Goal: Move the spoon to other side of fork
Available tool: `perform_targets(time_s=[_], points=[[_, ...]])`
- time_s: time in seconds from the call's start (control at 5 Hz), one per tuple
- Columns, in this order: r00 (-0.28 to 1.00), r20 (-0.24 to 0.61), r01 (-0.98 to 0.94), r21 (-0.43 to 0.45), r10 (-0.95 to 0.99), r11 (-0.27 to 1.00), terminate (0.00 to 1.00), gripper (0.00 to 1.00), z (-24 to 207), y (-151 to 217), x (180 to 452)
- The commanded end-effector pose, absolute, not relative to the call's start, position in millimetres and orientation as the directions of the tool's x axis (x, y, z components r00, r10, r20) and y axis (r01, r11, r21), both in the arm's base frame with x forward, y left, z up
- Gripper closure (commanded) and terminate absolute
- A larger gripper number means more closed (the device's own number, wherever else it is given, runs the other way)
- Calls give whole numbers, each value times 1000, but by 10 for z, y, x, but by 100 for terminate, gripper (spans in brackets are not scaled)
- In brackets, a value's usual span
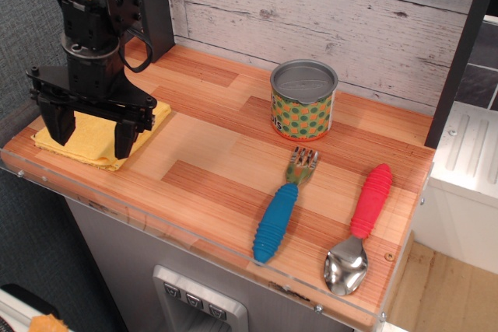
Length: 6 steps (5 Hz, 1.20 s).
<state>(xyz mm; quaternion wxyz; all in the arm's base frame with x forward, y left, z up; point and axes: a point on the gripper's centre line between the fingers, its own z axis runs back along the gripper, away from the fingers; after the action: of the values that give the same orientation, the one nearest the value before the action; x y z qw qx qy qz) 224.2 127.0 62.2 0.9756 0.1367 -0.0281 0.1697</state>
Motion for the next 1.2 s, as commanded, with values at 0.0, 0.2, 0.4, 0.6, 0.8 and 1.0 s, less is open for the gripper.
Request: perform_targets(time_s=[0.0,0.2,0.4,0.6,0.8,1.0], points=[[941,101,-339,257,323,905,0,0,622,1270,2242],[948,91,-319,235,306,918,0,0,698,1176,2300],[956,92,-291,208,277,934,0,0,805,1030,2355],[966,106,-251,167,236,953,0,0,916,684,2424],[973,99,-220,144,207,965,0,0,928,334,2449],[981,79,-186,87,179,979,0,0,912,15,2474]])
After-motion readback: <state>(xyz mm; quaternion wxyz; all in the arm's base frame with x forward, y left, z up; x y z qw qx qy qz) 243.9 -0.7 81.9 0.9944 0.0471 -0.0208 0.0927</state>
